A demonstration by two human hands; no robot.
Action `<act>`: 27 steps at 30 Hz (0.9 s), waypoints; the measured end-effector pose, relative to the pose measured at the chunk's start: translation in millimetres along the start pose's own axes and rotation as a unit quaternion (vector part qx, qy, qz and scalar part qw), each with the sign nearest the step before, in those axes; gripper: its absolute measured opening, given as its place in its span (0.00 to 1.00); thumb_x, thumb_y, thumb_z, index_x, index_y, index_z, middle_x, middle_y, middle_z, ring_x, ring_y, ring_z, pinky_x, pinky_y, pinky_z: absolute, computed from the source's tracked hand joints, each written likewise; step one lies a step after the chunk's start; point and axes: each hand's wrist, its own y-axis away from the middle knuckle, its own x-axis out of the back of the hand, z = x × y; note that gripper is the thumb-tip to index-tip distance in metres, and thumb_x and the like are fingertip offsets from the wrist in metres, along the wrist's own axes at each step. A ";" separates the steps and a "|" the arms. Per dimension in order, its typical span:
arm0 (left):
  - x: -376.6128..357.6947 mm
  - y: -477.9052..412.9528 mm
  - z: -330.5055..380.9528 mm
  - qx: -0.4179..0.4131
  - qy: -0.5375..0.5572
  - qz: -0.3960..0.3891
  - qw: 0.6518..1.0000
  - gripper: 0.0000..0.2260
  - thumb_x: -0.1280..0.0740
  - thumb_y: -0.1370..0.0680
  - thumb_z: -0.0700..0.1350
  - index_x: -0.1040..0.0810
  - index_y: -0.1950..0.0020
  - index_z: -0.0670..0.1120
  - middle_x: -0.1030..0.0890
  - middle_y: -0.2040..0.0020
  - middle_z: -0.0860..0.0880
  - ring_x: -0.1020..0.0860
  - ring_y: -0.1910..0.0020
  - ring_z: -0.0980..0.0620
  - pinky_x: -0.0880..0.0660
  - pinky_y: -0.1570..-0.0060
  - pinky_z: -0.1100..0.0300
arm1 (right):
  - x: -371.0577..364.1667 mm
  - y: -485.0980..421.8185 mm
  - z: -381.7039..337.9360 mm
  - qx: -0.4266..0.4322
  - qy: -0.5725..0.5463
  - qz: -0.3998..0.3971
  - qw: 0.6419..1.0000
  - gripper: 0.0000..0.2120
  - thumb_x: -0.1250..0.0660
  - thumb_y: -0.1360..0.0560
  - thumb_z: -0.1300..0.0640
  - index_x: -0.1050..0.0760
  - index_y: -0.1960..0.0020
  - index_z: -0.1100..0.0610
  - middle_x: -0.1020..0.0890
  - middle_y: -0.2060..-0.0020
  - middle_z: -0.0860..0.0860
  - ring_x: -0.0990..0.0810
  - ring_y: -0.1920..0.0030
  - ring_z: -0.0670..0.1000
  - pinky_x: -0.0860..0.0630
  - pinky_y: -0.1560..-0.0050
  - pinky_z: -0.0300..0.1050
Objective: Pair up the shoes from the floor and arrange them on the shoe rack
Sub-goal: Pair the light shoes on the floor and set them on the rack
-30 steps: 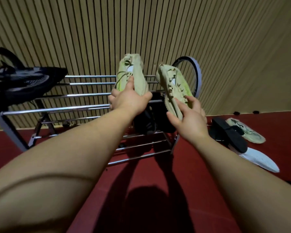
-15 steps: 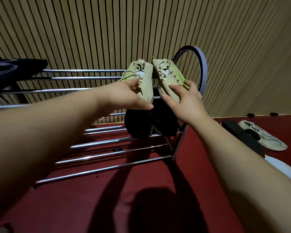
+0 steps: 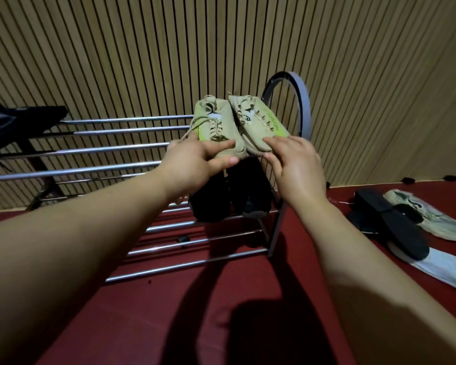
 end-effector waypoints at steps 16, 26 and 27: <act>-10.8 -28.4 8.5 0.008 -0.110 -0.020 0.994 0.20 0.41 0.23 0.63 0.35 0.31 0.66 0.45 0.23 0.45 0.52 0.24 0.42 0.52 0.28 0.50 | -2.7 -9.4 3.5 -0.032 0.014 0.007 0.999 0.16 0.42 0.21 0.50 0.28 0.34 0.50 0.25 0.37 0.48 0.35 0.33 0.53 0.36 0.36 0.50; -40.2 -7.4 17.3 0.050 -0.112 0.066 0.990 0.32 0.44 0.21 0.60 0.58 0.23 0.58 0.57 0.22 0.44 0.56 0.24 0.41 0.58 0.25 0.48 | -14.8 22.9 14.7 -0.013 0.021 -0.032 0.999 0.31 0.42 0.22 0.45 0.51 0.23 0.48 0.51 0.23 0.52 0.55 0.24 0.53 0.49 0.28 0.55; -48.9 0.8 19.8 0.054 -0.104 0.090 0.989 0.34 0.44 0.21 0.60 0.63 0.24 0.56 0.60 0.22 0.43 0.59 0.24 0.42 0.60 0.26 0.49 | -15.9 31.9 19.8 -0.009 0.030 -0.025 0.999 0.32 0.42 0.22 0.44 0.53 0.23 0.47 0.53 0.23 0.52 0.55 0.24 0.54 0.50 0.28 0.56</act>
